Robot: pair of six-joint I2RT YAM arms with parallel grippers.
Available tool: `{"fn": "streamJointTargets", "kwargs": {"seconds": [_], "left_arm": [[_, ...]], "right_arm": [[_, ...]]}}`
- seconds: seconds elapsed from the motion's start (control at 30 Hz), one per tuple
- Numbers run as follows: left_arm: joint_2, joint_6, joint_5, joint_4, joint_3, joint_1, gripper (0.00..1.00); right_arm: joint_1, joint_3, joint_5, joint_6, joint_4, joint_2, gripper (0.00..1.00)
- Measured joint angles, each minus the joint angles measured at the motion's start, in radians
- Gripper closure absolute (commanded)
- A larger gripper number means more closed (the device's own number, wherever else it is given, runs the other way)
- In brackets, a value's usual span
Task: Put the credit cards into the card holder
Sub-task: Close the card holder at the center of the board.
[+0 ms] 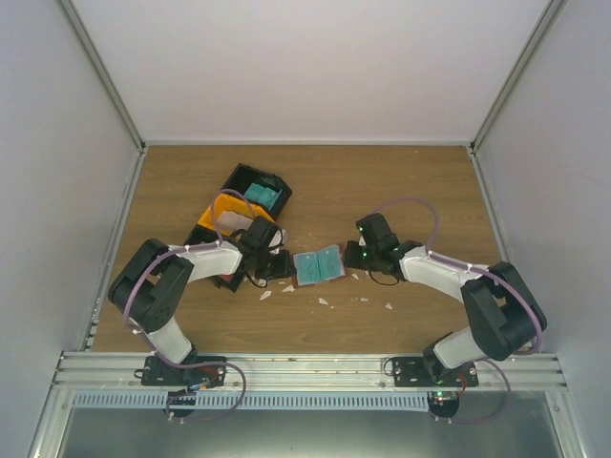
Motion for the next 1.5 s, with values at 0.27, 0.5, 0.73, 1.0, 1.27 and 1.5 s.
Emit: {"fn": "streamJointTargets", "kwargs": {"seconds": [0.27, 0.5, 0.73, 1.0, 1.27, 1.5], "left_arm": [[0.034, 0.011, 0.029, 0.005, 0.031, 0.000, 0.78], [0.066, 0.018, 0.049, 0.013, 0.059, 0.000, 0.77], [0.085, 0.020, 0.064, 0.030, 0.073, 0.000, 0.77], [0.089, 0.017, 0.064, 0.042, 0.073, 0.000, 0.77], [-0.006, -0.014, -0.049, -0.002, 0.005, -0.002, 0.79], [-0.157, -0.027, -0.143, -0.093, -0.049, -0.002, 0.78]], "right_arm": [[0.011, 0.063, -0.031, -0.005, -0.052, -0.048, 0.99], [0.034, 0.094, -0.123, -0.009, -0.042, -0.051, 0.99], [0.075, 0.097, -0.237, 0.003, 0.036, -0.003, 0.98], [0.093, 0.082, -0.344, 0.054, 0.226, 0.146, 0.89], [0.094, 0.067, -0.399, 0.091, 0.354, 0.255, 0.70], [0.095, 0.066, -0.452, 0.113, 0.447, 0.313, 0.61]]}}
